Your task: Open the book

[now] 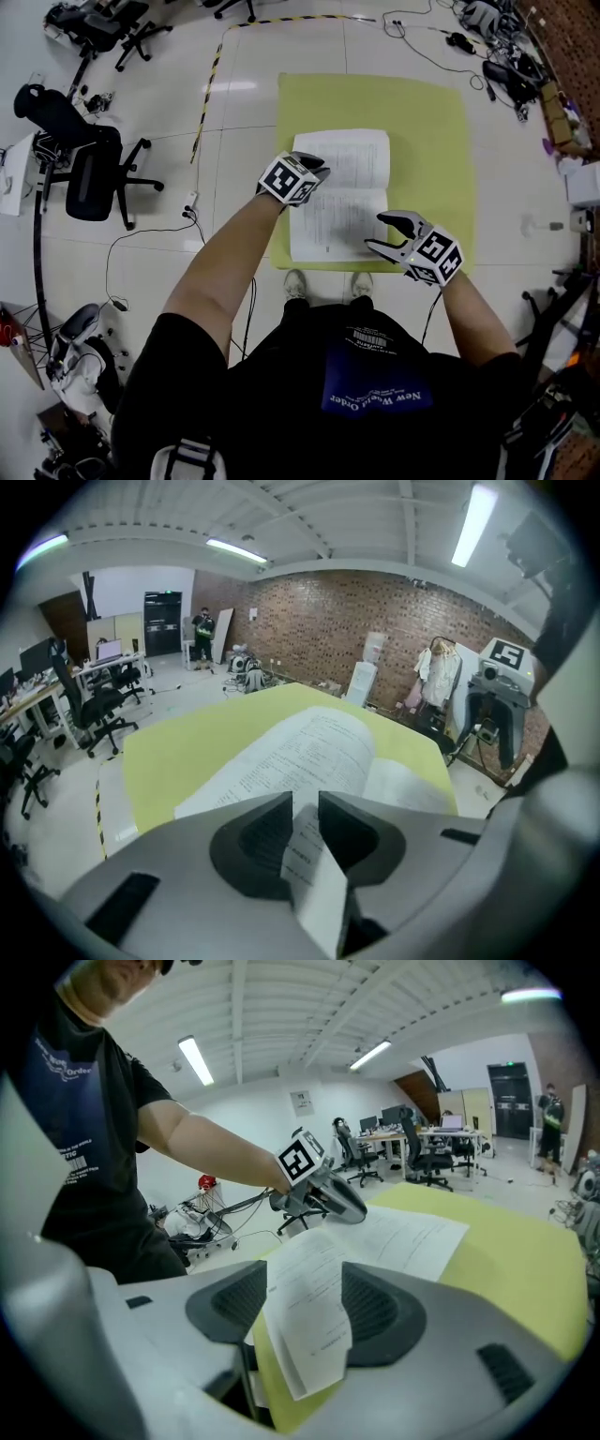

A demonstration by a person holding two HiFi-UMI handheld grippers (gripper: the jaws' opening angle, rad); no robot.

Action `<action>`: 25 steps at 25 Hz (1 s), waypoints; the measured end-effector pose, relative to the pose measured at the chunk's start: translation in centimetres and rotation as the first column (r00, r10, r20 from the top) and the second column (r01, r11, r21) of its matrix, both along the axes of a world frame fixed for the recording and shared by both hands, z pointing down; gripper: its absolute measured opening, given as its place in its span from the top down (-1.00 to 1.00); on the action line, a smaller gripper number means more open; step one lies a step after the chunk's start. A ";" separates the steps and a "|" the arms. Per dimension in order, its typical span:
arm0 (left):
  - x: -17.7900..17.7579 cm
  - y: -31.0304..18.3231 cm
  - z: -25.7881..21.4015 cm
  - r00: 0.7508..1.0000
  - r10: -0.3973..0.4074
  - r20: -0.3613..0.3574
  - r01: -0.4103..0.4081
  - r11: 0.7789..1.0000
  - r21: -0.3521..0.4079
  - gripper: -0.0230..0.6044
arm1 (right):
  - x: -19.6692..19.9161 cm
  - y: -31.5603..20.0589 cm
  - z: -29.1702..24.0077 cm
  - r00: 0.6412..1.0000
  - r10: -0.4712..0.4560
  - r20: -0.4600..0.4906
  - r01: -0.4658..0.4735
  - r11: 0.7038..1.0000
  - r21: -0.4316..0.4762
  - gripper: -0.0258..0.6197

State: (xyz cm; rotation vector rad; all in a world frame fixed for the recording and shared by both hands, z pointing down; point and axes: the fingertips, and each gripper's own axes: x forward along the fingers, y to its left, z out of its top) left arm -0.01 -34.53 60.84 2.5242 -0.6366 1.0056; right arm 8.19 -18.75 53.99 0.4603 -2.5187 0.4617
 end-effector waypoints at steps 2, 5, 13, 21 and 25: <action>0.0 -1.4 1.3 0.999 -0.049 0.015 0.049 0.999 -0.014 0.64 | -0.1 -0.1 0.1 1.000 0.008 0.000 -0.008 1.000 -0.001 0.20; -0.4 -3.1 3.1 0.991 -0.129 0.038 0.131 0.990 -0.052 0.64 | -0.1 -0.1 0.1 1.000 0.013 -0.004 -0.013 1.000 -0.001 0.20; -0.1 -3.5 3.3 0.988 -0.120 0.093 0.128 0.988 -0.081 0.64 | 0.9 0.6 -0.4 1.000 0.024 0.009 -0.024 1.000 -0.007 0.20; -2.5 -2.8 -2.0 0.989 -0.132 -0.064 0.127 0.989 -0.082 0.64 | 0.0 1.1 -1.5 1.000 -0.018 0.005 0.018 1.000 0.011 0.20; -2.2 -2.0 -3.3 0.992 -0.102 -0.075 0.097 0.993 -0.069 0.64 | 0.3 1.1 -0.3 1.000 -0.007 -0.020 0.007 1.000 -0.010 0.20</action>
